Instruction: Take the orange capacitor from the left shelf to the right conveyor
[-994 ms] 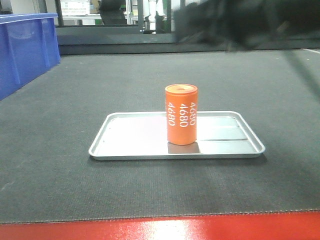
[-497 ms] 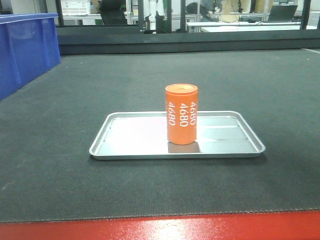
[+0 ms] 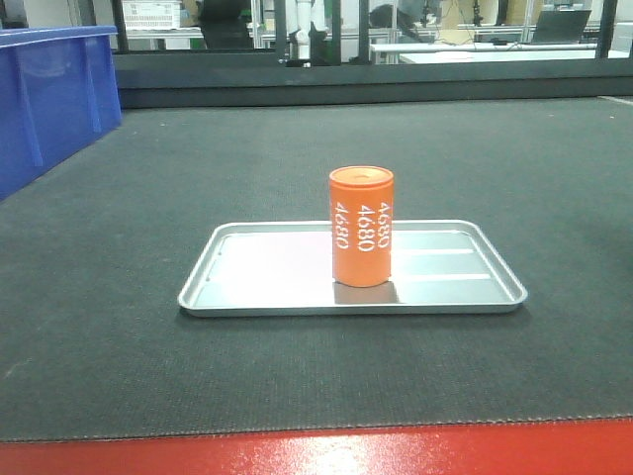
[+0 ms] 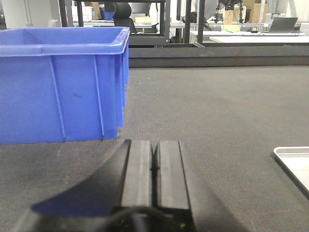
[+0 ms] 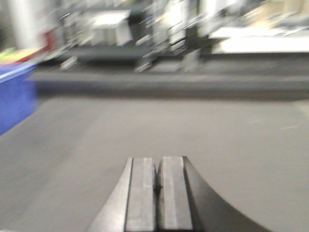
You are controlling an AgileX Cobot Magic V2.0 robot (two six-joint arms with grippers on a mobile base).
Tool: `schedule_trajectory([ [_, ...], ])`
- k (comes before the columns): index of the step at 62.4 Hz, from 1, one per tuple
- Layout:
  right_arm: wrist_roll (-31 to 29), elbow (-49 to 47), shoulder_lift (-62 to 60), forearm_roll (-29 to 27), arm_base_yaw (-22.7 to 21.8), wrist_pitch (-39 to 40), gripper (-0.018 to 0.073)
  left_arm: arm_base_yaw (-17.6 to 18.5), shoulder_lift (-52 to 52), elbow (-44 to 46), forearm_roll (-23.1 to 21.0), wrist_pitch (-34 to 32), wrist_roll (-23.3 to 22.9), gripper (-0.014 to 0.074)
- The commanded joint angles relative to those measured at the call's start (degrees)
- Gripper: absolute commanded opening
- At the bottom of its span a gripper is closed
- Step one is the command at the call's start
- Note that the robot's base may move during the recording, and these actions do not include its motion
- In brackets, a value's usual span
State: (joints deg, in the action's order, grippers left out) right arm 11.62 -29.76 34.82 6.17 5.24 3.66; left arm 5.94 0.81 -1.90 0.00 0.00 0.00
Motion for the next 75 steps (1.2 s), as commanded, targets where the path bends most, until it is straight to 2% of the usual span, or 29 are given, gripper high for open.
schedule_trajectory([
  [1, -0.5, 2.5, -6.2, 0.0, -3.2, 4.0, 0.0054, 0.3, -0.6, 0.4, -0.3, -5.2, 0.0, -0.0105],
  [17, -0.6, 22.5, -24.8, 0.0, -3.8, 4.0, 0.0054, 0.3, -0.6, 0.4, 0.0, -5.2, 0.0, -0.0105],
  [28, -0.6, 30.3, -34.9, -1.6, -3.8, 2.4, 0.0054, 0.3, -0.6, 0.4, -0.3, -5.2, 0.0, -0.0105],
  [36, -0.5, 31.2, -36.6, -3.4, -2.9, -2.0, 0.0054, 0.3, -0.6, 0.4, -0.3, -5.2, 0.0, -0.0105],
  [46, -0.6, 31.2, -36.6, -3.4, -0.9, -3.2, 0.0054, 0.3, -0.6, 0.4, -0.3, -5.2, 0.0, -0.0105],
  [75, -0.6, 31.2, -36.6, -3.4, -0.9, -1.2, 0.0054, 0.3, -0.6, 0.4, -0.3, -5.2, 0.0, -0.0105],
])
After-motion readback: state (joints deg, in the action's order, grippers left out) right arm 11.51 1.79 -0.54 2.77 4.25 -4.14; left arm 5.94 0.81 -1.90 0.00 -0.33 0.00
